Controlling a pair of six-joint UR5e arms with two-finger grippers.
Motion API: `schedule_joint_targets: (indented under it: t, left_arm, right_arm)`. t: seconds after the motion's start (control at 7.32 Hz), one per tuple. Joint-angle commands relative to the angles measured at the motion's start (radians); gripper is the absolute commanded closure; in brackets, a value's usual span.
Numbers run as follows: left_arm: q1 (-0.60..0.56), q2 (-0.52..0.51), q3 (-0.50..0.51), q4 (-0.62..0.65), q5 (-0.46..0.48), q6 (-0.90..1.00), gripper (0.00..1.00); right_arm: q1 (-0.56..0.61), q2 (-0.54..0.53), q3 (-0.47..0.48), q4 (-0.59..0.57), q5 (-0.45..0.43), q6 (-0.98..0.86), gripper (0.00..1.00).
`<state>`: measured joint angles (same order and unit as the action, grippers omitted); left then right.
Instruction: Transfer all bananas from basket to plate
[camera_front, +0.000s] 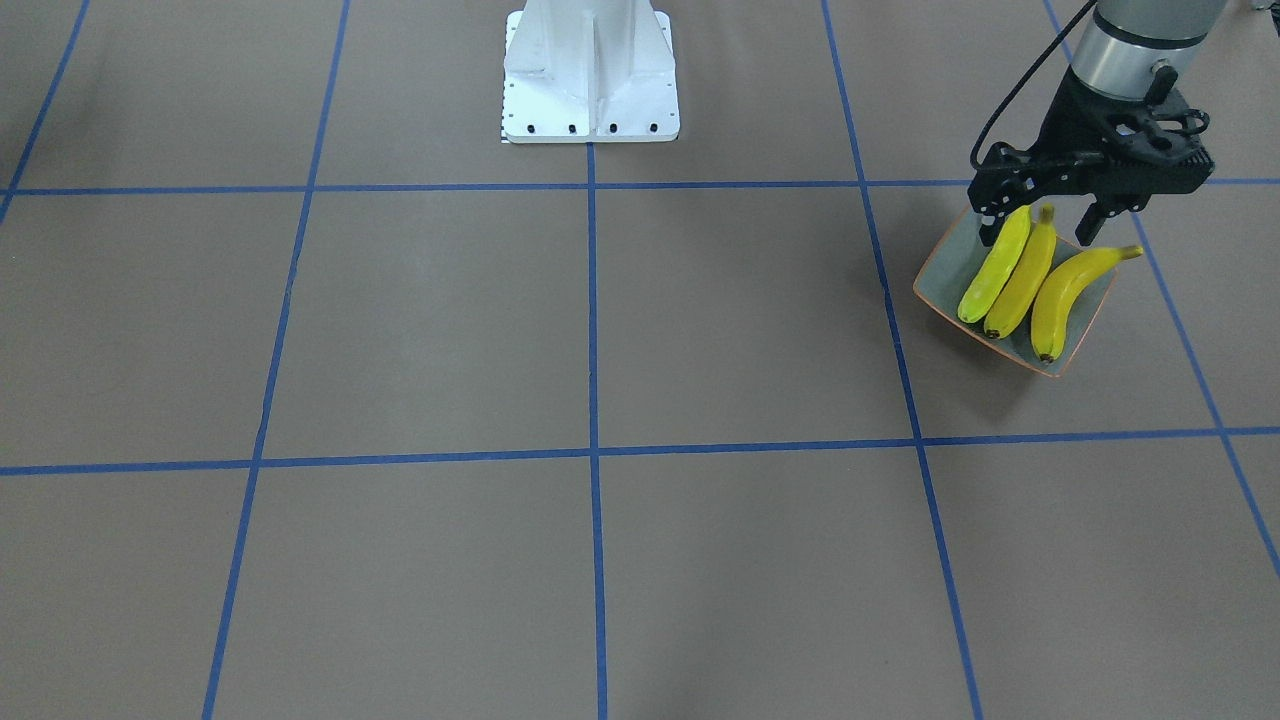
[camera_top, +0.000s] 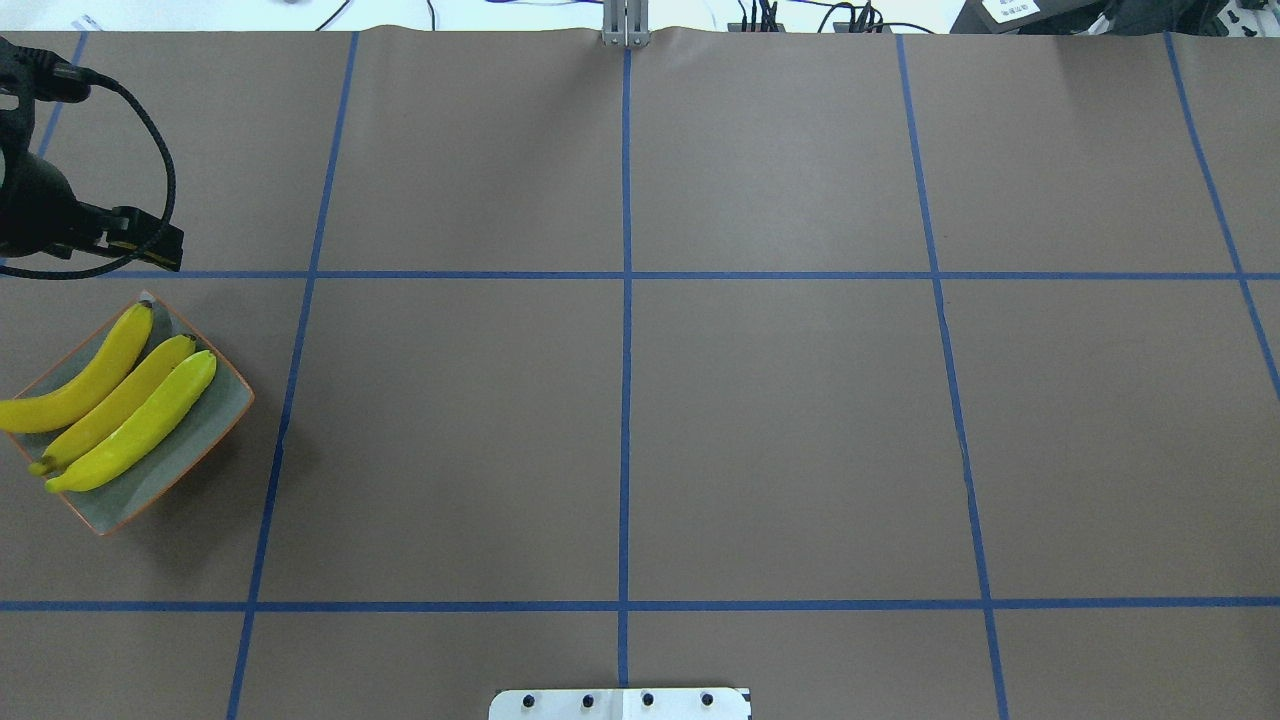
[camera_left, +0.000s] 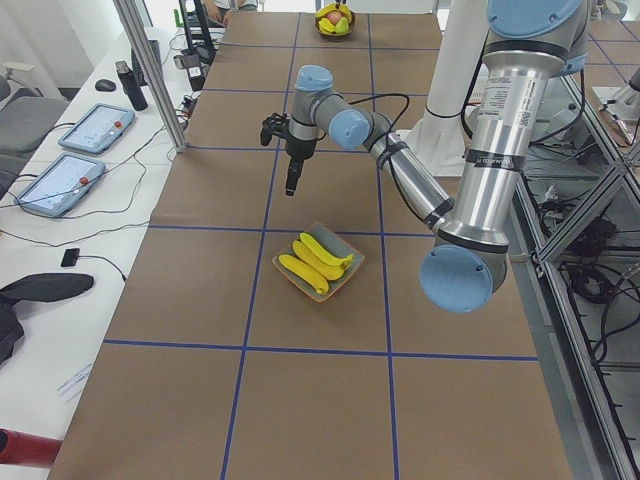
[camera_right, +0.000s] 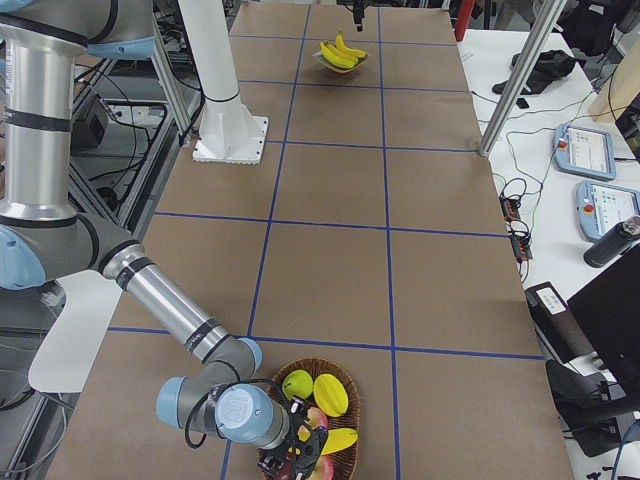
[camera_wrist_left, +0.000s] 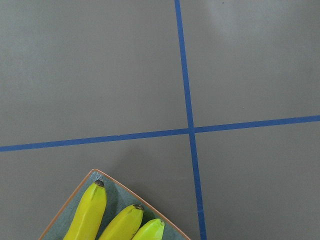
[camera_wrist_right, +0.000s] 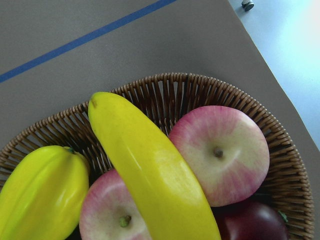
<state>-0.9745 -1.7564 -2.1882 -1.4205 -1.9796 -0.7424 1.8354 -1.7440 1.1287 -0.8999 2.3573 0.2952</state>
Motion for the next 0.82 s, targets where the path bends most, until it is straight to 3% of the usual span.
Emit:
schedule_joint_targets:
  t: [0.0, 0.14, 0.68]
  left_arm:
    - [-0.004, 0.003, -0.008, 0.000, 0.001, 0.000, 0.00]
    - [-0.004, 0.003, -0.008, 0.000, -0.001, 0.000, 0.01]
    - [-0.006, 0.014, -0.012, 0.000, 0.001, 0.002, 0.01]
  right_arm:
    - [-0.002, 0.004, 0.000, -0.001, 0.005, 0.002, 0.22]
    - [-0.002, 0.004, -0.003, -0.002, 0.020, 0.002, 0.26]
    - [-0.004, 0.004, -0.004, -0.005, 0.034, 0.004, 0.26]
